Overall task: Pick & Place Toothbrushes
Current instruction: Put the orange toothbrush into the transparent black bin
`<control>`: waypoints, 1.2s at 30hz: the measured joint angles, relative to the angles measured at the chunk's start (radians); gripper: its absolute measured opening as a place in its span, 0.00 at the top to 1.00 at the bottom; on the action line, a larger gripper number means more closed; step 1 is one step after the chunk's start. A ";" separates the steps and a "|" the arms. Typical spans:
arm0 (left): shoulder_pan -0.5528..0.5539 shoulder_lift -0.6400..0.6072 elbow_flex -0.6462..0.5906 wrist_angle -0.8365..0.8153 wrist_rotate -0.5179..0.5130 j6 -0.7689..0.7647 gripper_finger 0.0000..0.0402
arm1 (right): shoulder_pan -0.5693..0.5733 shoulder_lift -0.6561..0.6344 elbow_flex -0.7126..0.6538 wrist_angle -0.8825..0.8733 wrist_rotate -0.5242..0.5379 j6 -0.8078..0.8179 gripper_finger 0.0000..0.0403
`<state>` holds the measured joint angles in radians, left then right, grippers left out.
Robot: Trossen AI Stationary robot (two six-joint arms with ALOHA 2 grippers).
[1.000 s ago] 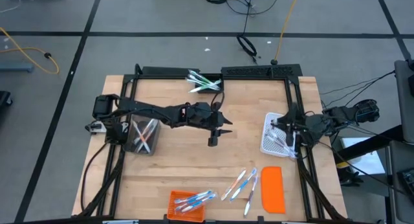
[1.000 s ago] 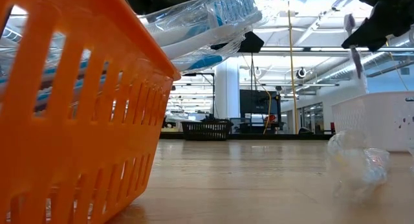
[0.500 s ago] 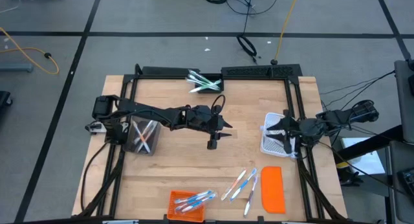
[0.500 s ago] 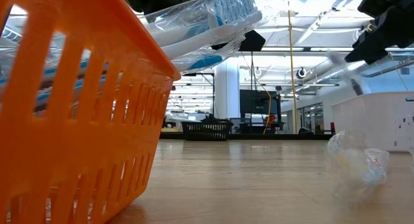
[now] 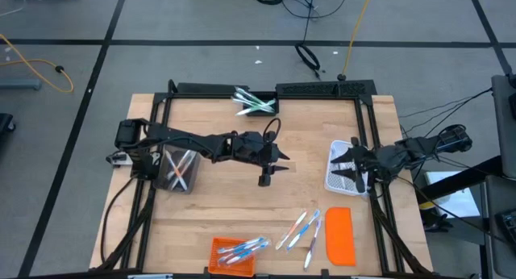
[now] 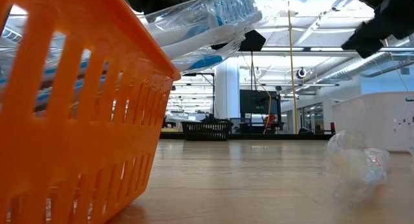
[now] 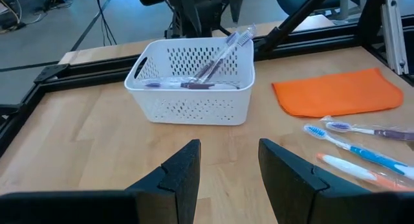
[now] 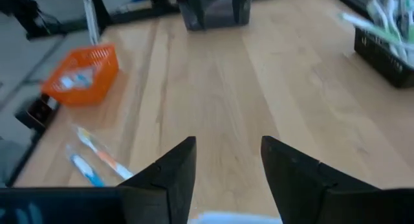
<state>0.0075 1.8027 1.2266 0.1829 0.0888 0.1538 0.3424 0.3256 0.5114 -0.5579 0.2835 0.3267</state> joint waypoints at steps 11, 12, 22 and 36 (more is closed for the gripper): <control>-0.089 0.006 0.000 0.006 0.121 -0.060 0.61 | 0.000 0.037 0.001 0.076 -0.001 -0.044 0.59; -0.102 0.009 0.000 0.007 0.120 -0.065 0.61 | 0.000 0.045 0.001 0.078 -0.001 -0.045 0.59; -0.189 0.029 -0.002 -0.035 -0.052 -0.071 0.61 | 0.000 0.236 0.001 0.224 -0.115 -0.068 0.59; -0.183 0.029 -0.002 -0.039 -0.099 -0.081 0.61 | 0.080 0.687 0.001 0.452 -0.263 -0.001 0.59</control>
<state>-0.1753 1.8317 1.2251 0.1442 -0.0101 0.0727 0.4220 1.0127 0.5125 -0.1055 0.0208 0.3262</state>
